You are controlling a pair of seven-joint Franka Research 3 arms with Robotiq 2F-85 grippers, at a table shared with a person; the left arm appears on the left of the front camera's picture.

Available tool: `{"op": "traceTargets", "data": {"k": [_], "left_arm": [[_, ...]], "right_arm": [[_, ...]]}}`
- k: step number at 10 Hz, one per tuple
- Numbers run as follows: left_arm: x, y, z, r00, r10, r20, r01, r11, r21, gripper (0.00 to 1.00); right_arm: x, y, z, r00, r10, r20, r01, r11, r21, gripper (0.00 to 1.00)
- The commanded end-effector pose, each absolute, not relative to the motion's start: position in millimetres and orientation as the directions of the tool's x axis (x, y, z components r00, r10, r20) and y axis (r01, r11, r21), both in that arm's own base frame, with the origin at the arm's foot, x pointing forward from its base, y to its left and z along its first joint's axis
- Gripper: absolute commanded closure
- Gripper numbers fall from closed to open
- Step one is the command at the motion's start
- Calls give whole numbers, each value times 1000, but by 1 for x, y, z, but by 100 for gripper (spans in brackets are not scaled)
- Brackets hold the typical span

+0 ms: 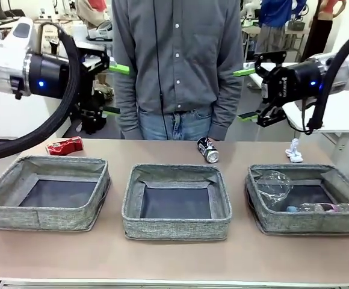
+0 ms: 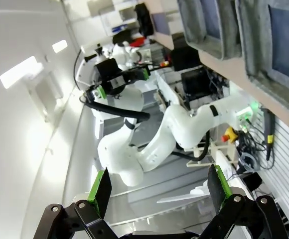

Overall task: Sort the waste into the appropriate baskets.
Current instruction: Place the picked waste into the Fabric basket indicated by the person, then pick up the waste item pointed out by the person.

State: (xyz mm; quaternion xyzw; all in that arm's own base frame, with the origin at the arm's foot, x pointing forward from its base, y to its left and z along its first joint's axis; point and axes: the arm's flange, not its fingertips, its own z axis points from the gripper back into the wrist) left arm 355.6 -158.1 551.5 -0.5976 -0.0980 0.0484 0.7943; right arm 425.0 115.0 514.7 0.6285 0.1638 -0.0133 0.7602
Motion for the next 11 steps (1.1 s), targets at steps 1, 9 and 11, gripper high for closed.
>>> {"op": "traceTargets", "data": {"k": [1, 9, 11], "left_arm": [[351, -159, 554, 974, 211, 81, 26, 252, -968, 0], [351, -159, 554, 974, 211, 81, 26, 252, -968, 0], [351, -159, 554, 974, 211, 81, 26, 252, -968, 0]], "right_arm": [[429, 117, 518, 950, 191, -248, 208, 204, 957, 0], [429, 117, 518, 950, 191, -248, 208, 204, 957, 0], [429, 117, 518, 950, 191, -248, 208, 204, 957, 0]]}}
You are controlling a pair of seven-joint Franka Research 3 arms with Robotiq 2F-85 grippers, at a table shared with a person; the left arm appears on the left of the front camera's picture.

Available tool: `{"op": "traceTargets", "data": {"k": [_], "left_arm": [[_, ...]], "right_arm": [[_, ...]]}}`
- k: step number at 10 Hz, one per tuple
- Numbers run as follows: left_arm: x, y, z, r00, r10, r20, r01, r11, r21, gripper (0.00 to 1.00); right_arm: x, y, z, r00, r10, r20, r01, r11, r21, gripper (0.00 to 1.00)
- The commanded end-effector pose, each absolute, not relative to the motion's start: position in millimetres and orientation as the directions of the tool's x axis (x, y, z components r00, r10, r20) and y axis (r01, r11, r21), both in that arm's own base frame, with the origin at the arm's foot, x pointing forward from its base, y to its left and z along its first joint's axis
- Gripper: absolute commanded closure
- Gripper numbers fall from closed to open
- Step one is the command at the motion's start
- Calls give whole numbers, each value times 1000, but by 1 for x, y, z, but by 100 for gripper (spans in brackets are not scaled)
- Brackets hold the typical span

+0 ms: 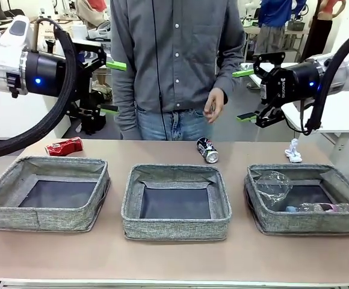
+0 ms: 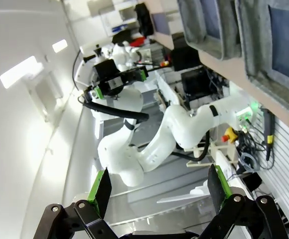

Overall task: Sort the waste into the appropriate baskets.
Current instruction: Pick up the waste item pointed out by the person.

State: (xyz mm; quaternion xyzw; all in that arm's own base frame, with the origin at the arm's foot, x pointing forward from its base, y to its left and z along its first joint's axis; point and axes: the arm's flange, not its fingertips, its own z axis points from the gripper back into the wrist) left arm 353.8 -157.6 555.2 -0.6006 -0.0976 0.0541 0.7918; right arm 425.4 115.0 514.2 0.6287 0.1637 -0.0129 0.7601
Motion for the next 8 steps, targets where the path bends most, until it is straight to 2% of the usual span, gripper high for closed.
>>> {"op": "traceTargets", "data": {"k": [1, 6, 7, 8], "left_arm": [[351, -159, 554, 974, 211, 81, 26, 252, -968, 0], [351, -159, 554, 974, 211, 81, 26, 252, -968, 0], [351, -159, 554, 974, 211, 81, 26, 252, -968, 0], [351, -159, 554, 974, 211, 81, 26, 252, -968, 0]], "right_arm": [[429, 117, 518, 950, 191, -248, 208, 204, 957, 0], [425, 115, 514, 946, 186, -265, 225, 209, 952, 0], [443, 124, 513, 954, 3, -299, 270, 416, 868, 0], [474, 140, 504, 933, -157, -325, 351, 606, 714, 0]]}}
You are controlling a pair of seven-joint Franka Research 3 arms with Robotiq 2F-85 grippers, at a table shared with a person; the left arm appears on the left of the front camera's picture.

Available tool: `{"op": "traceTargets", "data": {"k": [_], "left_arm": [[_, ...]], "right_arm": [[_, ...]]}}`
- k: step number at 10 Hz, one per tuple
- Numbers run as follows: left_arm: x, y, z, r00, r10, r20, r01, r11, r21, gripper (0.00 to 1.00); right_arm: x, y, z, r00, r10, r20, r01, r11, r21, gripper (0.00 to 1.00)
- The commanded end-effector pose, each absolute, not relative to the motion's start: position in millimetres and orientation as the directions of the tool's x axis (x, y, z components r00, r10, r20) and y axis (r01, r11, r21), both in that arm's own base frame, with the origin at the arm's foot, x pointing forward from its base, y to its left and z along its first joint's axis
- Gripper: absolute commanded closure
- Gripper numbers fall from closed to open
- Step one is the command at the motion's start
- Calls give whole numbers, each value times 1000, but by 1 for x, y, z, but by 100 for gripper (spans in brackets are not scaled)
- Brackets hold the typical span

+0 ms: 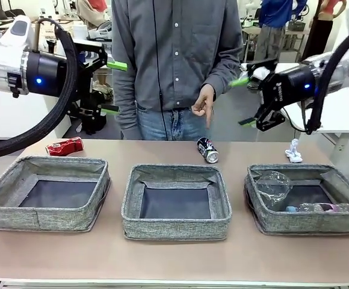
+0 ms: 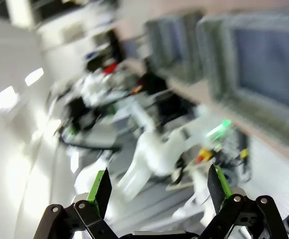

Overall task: Sort the waste into the appropriate baskets.
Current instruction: Pick up the waste item pointed out by the person.

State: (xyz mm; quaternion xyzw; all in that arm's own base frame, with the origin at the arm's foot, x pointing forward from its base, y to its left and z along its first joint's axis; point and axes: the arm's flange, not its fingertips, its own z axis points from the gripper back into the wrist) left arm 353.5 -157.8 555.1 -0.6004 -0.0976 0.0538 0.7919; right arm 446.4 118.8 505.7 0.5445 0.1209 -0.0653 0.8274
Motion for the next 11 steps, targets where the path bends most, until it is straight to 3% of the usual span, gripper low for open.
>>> {"op": "traceTargets", "data": {"k": [1, 2, 3, 4, 5, 6, 7, 8, 9, 10, 11], "left_arm": [[351, -159, 554, 974, 211, 81, 26, 252, -968, 0], [351, -159, 554, 974, 211, 81, 26, 252, -968, 0], [351, -159, 554, 974, 211, 81, 26, 252, -968, 0], [351, -159, 554, 974, 211, 81, 26, 252, -968, 0], [351, -159, 554, 974, 211, 81, 26, 252, -968, 0], [351, -159, 554, 974, 211, 81, 26, 252, -968, 0], [351, -159, 554, 974, 211, 81, 26, 252, -968, 0], [351, -159, 554, 974, 211, 81, 26, 252, -968, 0], [351, -159, 554, 974, 211, 81, 26, 252, -968, 0], [351, -159, 554, 974, 211, 81, 26, 252, -968, 0], [351, -159, 554, 974, 211, 81, 26, 252, -968, 0]], "right_arm": [[514, 149, 486, 845, -482, -233, 535, 745, 398, 0], [541, 152, 472, 799, -597, -72, 599, 781, 179, 0], [554, 158, 466, 806, -583, 106, 582, 812, 43, 0], [557, 168, 466, 858, -478, 189, 482, 876, 27, 0], [553, 171, 474, 860, -461, 218, 433, 886, 167, 0], [554, 155, 457, 955, -296, -13, 249, 779, 576, 0], [554, 155, 457, 955, -296, -13, 249, 779, 576, 0], [561, 165, 457, 938, -336, 89, 257, 843, 473, 0], [572, 193, 444, 991, -34, 129, -2, 964, 265, 0], [591, 209, 430, 991, 48, 124, -63, 990, 124, 0], [609, 218, 419, 985, 117, 130, -128, 989, 78, 0]]}}
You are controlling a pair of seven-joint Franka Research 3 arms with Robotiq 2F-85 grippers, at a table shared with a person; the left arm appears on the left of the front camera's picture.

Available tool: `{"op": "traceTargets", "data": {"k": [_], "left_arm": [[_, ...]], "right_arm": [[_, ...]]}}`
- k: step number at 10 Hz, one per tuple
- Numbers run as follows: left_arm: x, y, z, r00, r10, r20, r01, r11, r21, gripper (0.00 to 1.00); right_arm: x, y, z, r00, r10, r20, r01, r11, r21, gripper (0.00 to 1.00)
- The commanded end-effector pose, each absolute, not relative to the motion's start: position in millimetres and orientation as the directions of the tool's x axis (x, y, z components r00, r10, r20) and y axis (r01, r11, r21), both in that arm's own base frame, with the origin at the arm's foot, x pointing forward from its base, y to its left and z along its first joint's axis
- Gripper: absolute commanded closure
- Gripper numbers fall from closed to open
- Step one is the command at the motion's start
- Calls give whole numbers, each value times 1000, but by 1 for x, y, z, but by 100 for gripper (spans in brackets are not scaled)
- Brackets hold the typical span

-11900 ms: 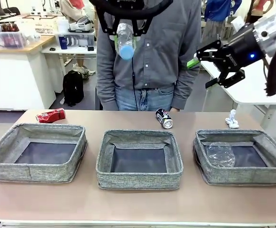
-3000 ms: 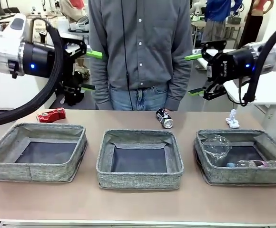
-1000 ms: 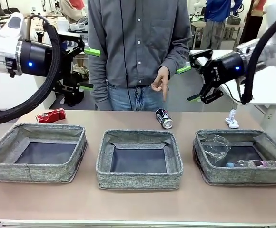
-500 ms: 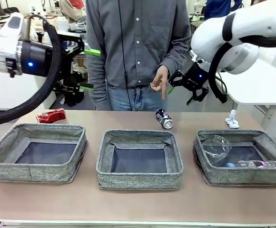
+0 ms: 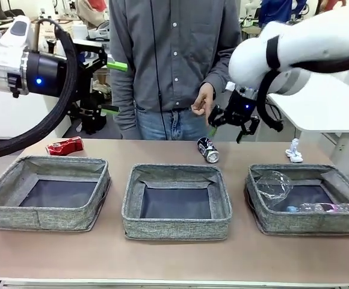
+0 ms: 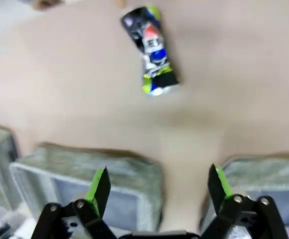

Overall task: Sort the waste into the appropriate baskets.
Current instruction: Pick up the waste item pointed out by the person.

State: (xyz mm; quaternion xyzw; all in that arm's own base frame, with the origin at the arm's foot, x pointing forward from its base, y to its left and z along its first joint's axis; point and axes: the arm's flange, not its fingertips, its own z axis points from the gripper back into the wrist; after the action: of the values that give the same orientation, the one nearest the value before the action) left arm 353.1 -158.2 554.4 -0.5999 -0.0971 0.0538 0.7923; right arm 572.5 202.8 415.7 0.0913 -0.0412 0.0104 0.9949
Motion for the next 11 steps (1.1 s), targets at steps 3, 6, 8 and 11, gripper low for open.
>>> {"op": "traceTargets", "data": {"k": [3, 6, 8, 11], "left_arm": [[351, -159, 554, 974, 211, 81, 26, 252, -968, 0], [351, -159, 554, 974, 211, 81, 26, 252, -968, 0], [351, -159, 554, 974, 211, 81, 26, 252, -968, 0], [351, -159, 554, 974, 211, 81, 26, 252, -968, 0]], "right_arm": [[644, 241, 372, 943, 299, 144, -289, 953, -89, 0], [643, 254, 339, 934, 327, 142, -327, 945, -23, 0], [640, 258, 329, 947, 283, 149, -286, 958, -7, 0], [634, 260, 324, 950, 257, 180, -262, 965, 6, 0]]}}
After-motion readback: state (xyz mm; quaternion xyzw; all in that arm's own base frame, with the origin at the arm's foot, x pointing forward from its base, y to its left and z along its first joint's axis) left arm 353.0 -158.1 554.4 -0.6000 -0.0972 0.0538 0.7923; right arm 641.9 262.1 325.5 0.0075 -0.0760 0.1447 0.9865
